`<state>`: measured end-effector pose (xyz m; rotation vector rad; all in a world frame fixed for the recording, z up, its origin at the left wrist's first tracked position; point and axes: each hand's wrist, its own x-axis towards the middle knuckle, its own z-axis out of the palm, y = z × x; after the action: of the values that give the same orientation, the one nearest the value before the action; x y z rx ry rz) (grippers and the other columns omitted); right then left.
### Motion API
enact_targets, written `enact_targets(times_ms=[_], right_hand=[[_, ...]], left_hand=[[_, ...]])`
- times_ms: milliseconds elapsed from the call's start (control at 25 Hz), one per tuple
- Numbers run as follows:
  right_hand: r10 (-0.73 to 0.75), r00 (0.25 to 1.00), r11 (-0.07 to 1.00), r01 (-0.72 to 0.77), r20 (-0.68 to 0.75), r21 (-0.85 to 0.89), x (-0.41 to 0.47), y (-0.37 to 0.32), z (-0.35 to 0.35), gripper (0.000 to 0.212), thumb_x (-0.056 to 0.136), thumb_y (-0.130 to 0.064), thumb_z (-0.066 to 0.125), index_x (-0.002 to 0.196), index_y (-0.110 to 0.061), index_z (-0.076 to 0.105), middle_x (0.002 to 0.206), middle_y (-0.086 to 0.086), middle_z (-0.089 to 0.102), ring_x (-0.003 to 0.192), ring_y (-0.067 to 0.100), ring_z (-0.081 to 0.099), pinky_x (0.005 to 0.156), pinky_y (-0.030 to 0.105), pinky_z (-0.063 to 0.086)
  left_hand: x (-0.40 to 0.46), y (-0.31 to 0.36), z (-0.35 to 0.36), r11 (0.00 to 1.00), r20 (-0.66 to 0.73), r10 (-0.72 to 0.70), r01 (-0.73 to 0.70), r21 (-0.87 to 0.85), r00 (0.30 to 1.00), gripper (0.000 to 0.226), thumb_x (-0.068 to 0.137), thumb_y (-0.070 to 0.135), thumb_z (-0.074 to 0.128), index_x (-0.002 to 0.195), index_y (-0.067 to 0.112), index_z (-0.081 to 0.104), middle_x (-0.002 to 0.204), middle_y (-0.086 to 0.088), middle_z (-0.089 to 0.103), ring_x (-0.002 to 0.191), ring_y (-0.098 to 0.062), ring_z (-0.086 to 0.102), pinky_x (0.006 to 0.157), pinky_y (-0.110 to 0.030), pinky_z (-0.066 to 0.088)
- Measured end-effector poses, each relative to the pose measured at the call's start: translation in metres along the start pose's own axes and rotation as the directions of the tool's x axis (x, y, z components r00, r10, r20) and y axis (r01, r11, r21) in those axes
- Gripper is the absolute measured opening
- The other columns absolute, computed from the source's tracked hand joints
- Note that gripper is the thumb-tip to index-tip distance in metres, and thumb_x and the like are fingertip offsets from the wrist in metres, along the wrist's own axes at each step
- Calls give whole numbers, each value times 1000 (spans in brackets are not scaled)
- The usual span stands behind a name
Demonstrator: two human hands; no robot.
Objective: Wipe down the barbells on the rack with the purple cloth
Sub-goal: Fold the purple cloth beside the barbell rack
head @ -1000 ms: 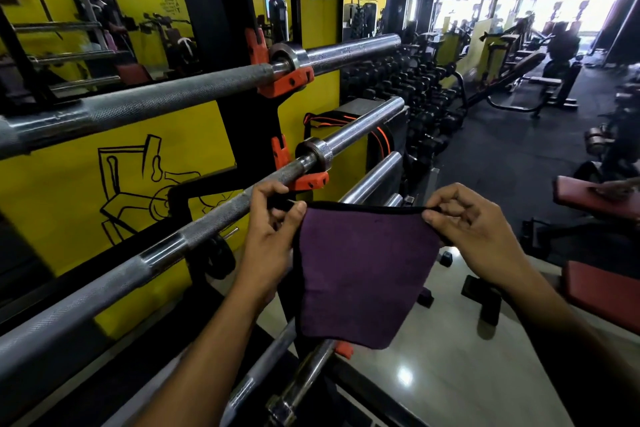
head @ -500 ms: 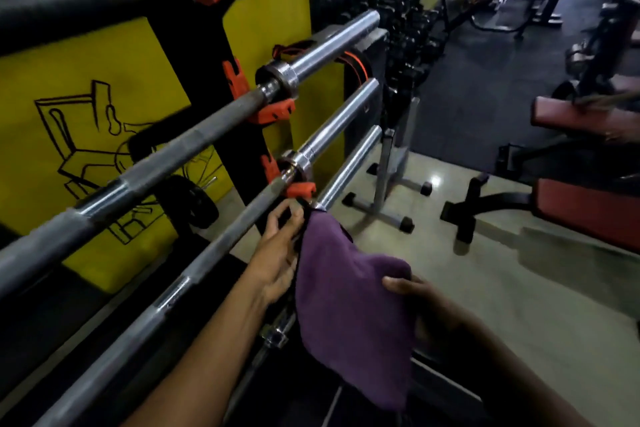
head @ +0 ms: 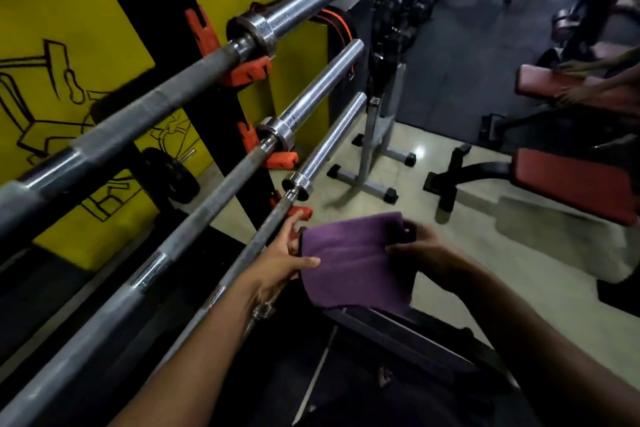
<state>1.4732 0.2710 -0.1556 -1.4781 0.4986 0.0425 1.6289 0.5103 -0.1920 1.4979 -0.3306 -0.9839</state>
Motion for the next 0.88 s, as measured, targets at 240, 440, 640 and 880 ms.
enact_targets(times_ms=[240, 440, 640, 880], right_hand=[[-610, 792, 790, 605, 21, 104, -7, -82, -2, 19, 73, 1, 76, 91, -5, 74, 109, 19, 71, 103, 30, 68, 87, 41, 56], [-601, 795, 777, 560, -77, -288, 7, -85, -11, 28, 85, 7, 72, 110, -5, 68, 107, 13, 74, 95, 34, 72, 78, 66, 55], [-536, 840, 658, 477, 83, -582, 2, -118, -33, 24, 88, 0, 71, 92, -24, 72, 92, -11, 74, 82, 9, 72, 72, 26, 59], [-610, 791, 713, 527, -40, -463, -5, -135, -30, 17, 90, 2, 68, 88, -14, 72, 98, -1, 76, 94, 12, 72, 83, 24, 58]], left_hand=[[-13, 110, 4, 871, -200, 485, -491, 18, 852, 70, 84, -16, 61, 143, 19, 48, 117, -1, 73, 112, -16, 67, 93, -34, 53], [-21, 124, 2, 775, -147, 583, -493, 395, 799, 30, 89, -11, 61, 105, 12, 70, 108, -4, 73, 103, -22, 70, 89, -39, 57], [-28, 148, -20, 723, 83, 516, -486, 492, 852, 20, 93, 11, 69, 112, 17, 65, 106, -2, 70, 103, -23, 67, 89, -41, 56], [-42, 170, -21, 745, 132, 501, -503, 438, 856, 19, 96, 11, 61, 114, 17, 65, 114, 0, 68, 116, -16, 63, 97, -31, 51]])
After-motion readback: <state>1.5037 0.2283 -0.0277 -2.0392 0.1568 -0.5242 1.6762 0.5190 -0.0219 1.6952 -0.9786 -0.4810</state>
